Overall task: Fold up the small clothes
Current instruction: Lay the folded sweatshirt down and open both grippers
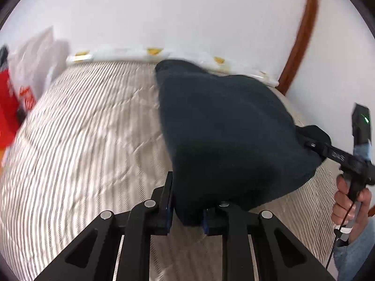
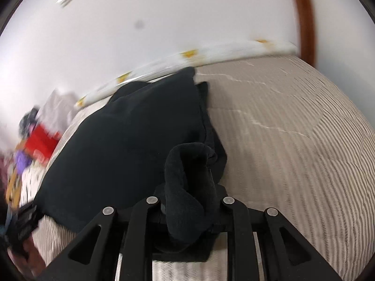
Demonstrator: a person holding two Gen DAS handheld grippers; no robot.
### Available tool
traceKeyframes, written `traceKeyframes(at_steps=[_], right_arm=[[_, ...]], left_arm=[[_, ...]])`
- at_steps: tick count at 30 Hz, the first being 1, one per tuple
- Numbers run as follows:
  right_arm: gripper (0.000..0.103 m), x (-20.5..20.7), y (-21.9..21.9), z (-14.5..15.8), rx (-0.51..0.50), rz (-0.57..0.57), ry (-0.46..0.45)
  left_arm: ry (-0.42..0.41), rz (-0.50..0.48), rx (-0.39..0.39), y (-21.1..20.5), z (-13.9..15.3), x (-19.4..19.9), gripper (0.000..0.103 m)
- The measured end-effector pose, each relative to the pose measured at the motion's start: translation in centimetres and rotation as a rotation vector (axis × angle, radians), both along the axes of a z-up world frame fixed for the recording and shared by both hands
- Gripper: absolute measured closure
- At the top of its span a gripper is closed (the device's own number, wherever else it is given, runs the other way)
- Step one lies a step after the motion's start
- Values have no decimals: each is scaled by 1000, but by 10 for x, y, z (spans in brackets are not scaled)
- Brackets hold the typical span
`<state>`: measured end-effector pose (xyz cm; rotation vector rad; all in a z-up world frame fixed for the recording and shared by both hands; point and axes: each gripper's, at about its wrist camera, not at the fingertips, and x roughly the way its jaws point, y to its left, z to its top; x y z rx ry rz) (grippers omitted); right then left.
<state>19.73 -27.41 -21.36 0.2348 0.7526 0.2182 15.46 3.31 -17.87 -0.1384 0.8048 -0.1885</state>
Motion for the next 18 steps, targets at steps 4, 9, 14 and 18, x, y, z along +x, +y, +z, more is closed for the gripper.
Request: traceKeyframes(at_steps=[4, 9, 14, 18], right_arm=[[79, -25, -3, -2, -15, 9, -24], [77, -46, -19, 1, -41, -43, 10], [74, -77, -18, 32, -123, -108, -24], [46, -97, -10, 66, -134, -115, -56]], left_arm=[[30, -3, -26, 2, -8, -10, 86], [44, 19, -39, -1, 3, -28, 83], [4, 29, -8, -12, 31, -37, 64], [-79, 57, 17, -26, 67, -51, 37]])
